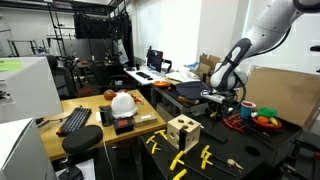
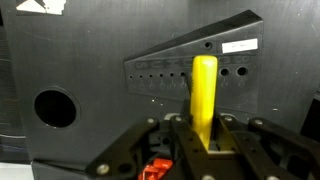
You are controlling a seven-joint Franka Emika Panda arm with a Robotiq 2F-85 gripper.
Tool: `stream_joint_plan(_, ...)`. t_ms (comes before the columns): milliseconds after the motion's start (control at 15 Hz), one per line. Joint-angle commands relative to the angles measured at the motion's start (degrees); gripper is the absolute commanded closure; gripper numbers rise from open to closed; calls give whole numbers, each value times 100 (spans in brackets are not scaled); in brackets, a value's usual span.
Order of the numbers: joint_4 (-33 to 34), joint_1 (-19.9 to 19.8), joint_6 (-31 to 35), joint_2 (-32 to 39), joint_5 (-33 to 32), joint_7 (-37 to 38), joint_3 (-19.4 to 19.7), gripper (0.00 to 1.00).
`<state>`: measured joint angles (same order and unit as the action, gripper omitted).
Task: Put one yellow handle in the wooden box and then on the black stand
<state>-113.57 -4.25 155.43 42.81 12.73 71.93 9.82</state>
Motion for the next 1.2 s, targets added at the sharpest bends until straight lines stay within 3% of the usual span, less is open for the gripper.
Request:
stream_joint_plan(0,-41,-67,53,-79,168,-282,-65,96)
stream_joint_plan(1133,-103,-84,-18,-81,157,-337,-38,96)
